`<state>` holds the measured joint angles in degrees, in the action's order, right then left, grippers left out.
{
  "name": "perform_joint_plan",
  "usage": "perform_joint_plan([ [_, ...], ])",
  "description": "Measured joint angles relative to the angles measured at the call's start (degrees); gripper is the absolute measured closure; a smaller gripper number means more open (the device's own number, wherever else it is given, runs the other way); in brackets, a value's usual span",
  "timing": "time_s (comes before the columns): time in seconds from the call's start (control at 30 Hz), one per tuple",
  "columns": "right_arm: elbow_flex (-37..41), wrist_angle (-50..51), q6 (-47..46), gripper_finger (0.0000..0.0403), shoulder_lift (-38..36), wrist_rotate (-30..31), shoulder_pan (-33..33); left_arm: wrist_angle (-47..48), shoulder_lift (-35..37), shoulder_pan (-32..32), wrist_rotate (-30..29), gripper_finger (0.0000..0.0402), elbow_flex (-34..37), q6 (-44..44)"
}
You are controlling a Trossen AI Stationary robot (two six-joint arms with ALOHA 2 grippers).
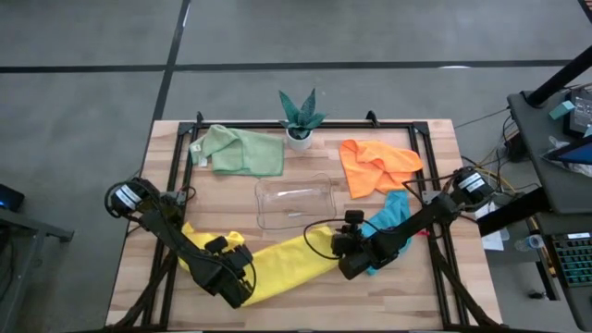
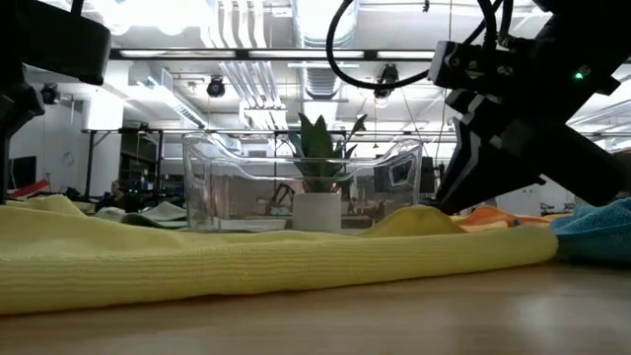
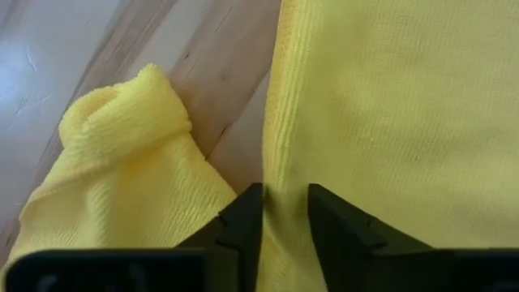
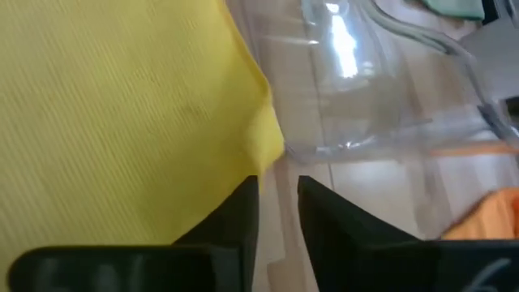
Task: Fold microfiber towels
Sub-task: Fold the right yellow microfiber towel
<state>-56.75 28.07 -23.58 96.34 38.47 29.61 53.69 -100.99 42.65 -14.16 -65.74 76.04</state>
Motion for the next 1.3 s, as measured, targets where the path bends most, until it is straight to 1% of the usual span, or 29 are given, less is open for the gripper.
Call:
perform_joint_plan([
  [0.07,0.0,1.9,-1.4,0.0307,-1.1,-1.1,0.0,0.4,0.3,0.0,0.6,0.0290,-0.7,-0.6],
  [0.17,-0.2,4.5,-2.7,0.0307,-3.3,-2.5,0.2,1.6,1.6,0.0,1.3,0.0272,-1.8,-1.7],
  [0.27,-0.2,5.0,-3.0,0.0312,-5.7,-5.0,0.7,2.6,3.1,-0.1,1.6,0.0265,-2.5,-1.9],
  [0.37,-0.2,3.9,-3.0,0.0320,-7.2,-8.4,1.4,0.6,4.2,-0.2,0.3,0.0265,-2.8,-1.5],
  [0.4,-0.2,3.0,-3.0,0.0324,-7.3,-9.4,1.8,-1.9,4.3,-0.2,-1.4,0.0265,-2.8,-1.6],
  [0.5,-0.2,0.0,-3.0,0.0337,-6.7,-10.5,3.3,-16.2,3.5,-0.2,-7.0,0.0265,-1.6,-6.2],
  [0.57,-0.2,-0.6,-3.4,0.0346,-6.2,-10.4,4.2,-25.4,1.5,-0.2,-9.7,0.0265,-1.4,-11.0],
  [0.63,-0.1,-0.5,-4.6,0.0355,-5.6,-10.4,4.4,-32.4,-1.0,-0.3,-11.8,0.0265,-1.3,-14.3],
  [0.7,-0.1,-0.4,-6.1,0.0363,-5.5,-10.2,4.3,-35.5,-3.6,-0.3,-12.6,0.0265,-1.5,-15.1],
  [0.77,-0.1,-0.4,-7.3,0.0368,-5.5,-10.2,4.4,-35.7,-6.3,-0.4,-12.7,0.0265,-2.2,-14.6],
  [0.87,-0.1,-0.4,-8.9,0.0366,-5.5,-10.5,4.4,-35.5,-9.2,-0.4,-11.7,0.0266,-2.3,-12.4],
  [0.97,-0.1,-0.4,-10.4,0.0353,-5.6,-12.2,4.4,-34.7,-10.8,-0.4,-9.8,0.0266,-2.3,-10.0],
  [1.03,-0.1,-0.3,-11.2,0.0339,-5.5,-13.9,4.2,-33.8,-11.1,-0.4,-7.8,0.0266,-2.4,-9.1],
  [1.13,-0.1,-0.3,-11.4,0.0313,-5.5,-14.3,4.2,-32.7,-11.3,-0.6,-4.2,0.0266,-2.5,-9.4],
  [1.23,-0.1,-0.3,-12.0,0.0287,-5.5,-14.7,4.2,-29.4,-10.2,-0.4,-0.1,0.0266,-2.5,-10.9],
  [1.3,-0.1,-0.3,-13.4,0.0271,-5.5,-16.1,4.2,-26.0,-9.1,-0.3,1.5,0.0266,-2.5,-12.3],
])
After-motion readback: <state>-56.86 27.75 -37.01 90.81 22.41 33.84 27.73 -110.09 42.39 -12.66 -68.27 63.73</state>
